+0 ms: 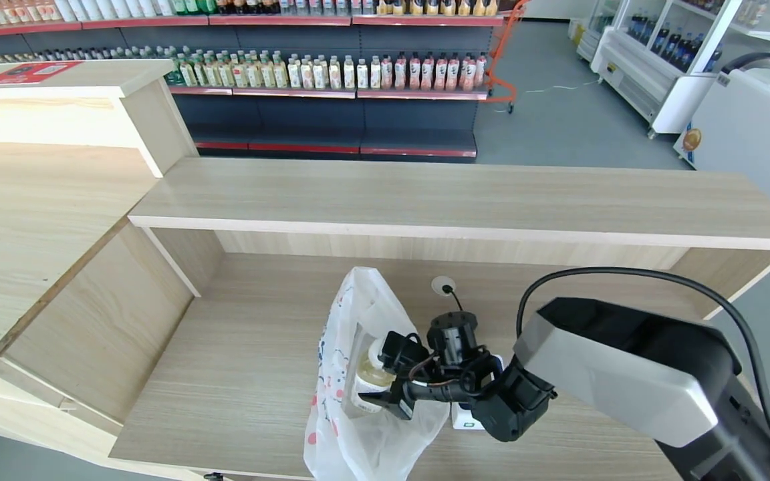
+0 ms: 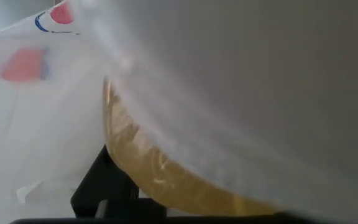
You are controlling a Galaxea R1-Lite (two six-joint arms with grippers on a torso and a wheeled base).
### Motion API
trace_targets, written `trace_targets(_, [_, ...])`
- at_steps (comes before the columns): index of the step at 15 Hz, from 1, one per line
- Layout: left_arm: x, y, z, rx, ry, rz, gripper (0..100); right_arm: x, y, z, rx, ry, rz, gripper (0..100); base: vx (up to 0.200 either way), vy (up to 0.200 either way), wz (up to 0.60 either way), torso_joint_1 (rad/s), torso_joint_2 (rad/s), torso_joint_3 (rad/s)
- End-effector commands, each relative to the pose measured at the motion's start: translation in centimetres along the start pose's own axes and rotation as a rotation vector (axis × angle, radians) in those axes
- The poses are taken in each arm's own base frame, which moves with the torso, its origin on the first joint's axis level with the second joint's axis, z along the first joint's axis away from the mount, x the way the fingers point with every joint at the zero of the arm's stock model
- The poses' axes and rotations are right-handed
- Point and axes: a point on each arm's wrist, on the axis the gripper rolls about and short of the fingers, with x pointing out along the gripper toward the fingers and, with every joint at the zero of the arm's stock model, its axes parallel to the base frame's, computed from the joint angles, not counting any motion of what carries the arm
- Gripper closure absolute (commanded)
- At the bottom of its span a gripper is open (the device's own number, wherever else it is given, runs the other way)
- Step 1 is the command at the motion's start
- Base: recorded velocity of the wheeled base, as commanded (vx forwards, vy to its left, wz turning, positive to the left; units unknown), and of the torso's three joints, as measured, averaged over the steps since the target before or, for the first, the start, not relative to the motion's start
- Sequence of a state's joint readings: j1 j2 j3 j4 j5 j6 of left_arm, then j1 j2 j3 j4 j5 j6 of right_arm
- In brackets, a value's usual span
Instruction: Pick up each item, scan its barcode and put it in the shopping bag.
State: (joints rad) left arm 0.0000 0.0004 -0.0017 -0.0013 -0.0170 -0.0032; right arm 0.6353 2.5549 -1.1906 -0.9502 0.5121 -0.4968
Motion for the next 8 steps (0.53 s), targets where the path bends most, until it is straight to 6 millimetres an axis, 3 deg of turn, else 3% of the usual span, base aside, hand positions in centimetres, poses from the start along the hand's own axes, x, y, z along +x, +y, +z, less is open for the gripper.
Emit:
trace_targets(1, [0.0,0.0,0.0,0.000,-0.001,0.000,0,0.7,0.4,-0.8,0.002,0.007,0.012,100,0.000,0.000,0.00,0.000,0.00,0.000])
trace_targets(3, [0.0,0.0,0.0,-0.001,-0.001,0.000,0,0.7,0.4,-0.8,-0.001,0.006,0.011,100,0.000,0.000,0.00,0.000,0.00,0.000])
trace_targets(4, [0.0,0.0,0.0,0.000,-0.001,0.000,0,0.7,0.4,-0.8,0.000,0.005,0.011,0,0.000,0.000,0.00,0.000,0.00,0.000])
trace_targets(6, [0.0,0.0,0.0,-0.001,-0.001,0.000,0,0.3,0.5,-0.4,0.006,-0.010,0.003,0,0.000,0.000,0.00,0.000,0.00,0.000])
trace_targets(8, [0.0,0.0,0.0,-0.001,-0.001,0.000,0,-0.5,-0.1,1.6,0.099,-0.044,-0.011,0,0.000,0.000,0.00,0.000,0.00,0.000])
